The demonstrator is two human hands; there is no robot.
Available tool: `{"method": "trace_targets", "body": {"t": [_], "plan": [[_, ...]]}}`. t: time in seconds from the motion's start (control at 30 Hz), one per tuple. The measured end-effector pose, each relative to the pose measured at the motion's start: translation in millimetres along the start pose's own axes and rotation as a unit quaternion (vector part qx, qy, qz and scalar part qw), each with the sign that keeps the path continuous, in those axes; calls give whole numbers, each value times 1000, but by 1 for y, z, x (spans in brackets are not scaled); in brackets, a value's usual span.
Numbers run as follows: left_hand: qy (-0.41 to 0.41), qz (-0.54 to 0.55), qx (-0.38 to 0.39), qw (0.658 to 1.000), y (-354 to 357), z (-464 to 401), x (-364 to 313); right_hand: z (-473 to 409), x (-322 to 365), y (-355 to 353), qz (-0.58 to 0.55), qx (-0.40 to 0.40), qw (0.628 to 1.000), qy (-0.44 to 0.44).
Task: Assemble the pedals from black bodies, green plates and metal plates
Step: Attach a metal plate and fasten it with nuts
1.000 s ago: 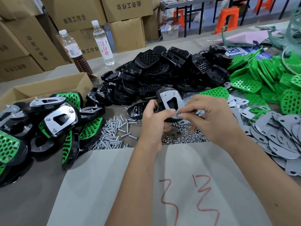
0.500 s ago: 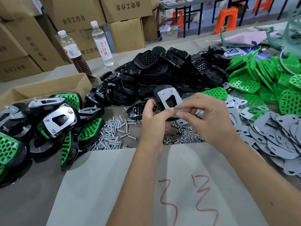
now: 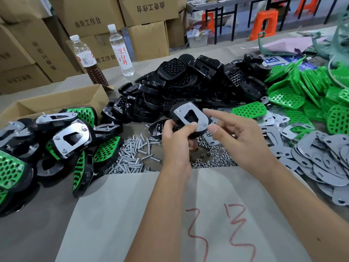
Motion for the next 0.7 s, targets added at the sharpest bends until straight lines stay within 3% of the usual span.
{"method": "trace_targets", "body": {"t": [0.1, 0.23, 0.4, 0.53, 0.7], "plan": [[-6, 8, -12, 1000, -2, 0, 2, 1, -1, 5, -34, 18, 999, 19], [-10, 35, -11, 999, -3, -3, 3, 0, 2, -21, -31, -64, 997, -7], [-3, 2, -8, 1000, 1, 0, 3, 1, -7, 4, -54, 32, 997, 51], [-26, 43, -11, 999, -1, 0, 6, 0, -6, -20, -33, -52, 998, 11], [19, -54, -13, 998, 2, 4, -3, 0, -6, -9, 8, -32, 999, 12]]}}
Point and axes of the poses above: each hand's wrist, its own z-axis away from the middle knuckle, its own y-axis out of the palm, x = y × z, the point moved 10 cm from there along -z, towards the middle knuckle, and after that the axes turned 13 degrees about -z, right-handed, at the moved point
